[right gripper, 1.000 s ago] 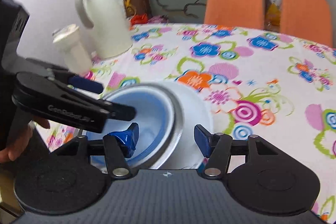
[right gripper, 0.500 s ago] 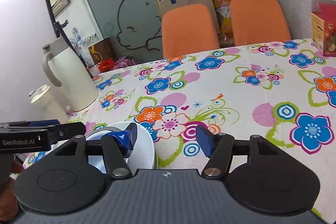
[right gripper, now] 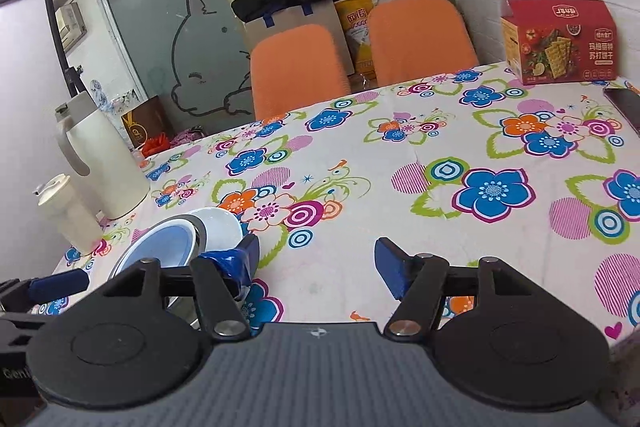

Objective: Organize plates and bowls

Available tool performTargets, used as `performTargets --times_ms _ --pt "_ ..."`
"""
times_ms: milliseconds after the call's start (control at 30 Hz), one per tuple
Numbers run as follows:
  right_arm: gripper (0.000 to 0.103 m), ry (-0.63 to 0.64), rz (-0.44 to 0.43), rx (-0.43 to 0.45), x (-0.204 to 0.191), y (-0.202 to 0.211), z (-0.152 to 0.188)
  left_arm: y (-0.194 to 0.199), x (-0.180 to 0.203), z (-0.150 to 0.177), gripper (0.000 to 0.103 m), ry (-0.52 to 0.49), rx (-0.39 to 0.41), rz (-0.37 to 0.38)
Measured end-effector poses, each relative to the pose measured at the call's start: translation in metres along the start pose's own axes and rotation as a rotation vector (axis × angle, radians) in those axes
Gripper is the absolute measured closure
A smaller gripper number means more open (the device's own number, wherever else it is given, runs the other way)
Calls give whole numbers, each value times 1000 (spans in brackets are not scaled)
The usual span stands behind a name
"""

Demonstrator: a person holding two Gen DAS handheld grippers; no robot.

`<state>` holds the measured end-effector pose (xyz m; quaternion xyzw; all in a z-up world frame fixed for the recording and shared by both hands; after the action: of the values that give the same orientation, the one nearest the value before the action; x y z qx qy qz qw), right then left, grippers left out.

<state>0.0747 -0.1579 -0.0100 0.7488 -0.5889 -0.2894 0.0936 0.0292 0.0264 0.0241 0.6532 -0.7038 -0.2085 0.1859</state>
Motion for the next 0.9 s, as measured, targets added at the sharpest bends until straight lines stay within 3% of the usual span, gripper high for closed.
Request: performTargets --times_ms 200,400,633,900 --pt "52 3 31 58 4 23 11 4 3 26 1 14 -49 -6" --pt "52 29 60 44 7 32 36 -4 2 52 1 31 -101 -24" --pt "52 92 105 26 8 38 60 -2 3 65 1 34 -109 -49" --pt "51 66 78 -1 13 45 73 8 7 63 1 8 -84 -76"
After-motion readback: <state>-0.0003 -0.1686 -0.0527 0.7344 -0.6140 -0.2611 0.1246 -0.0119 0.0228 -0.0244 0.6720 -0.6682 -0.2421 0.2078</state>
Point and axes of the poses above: each gripper's, at about its wrist camera, not at the fingertips, and y roughly against the way its jaws point, x to its right, z to its underside, the point moved 3 cm from there along -y, roughly the way its jaws point
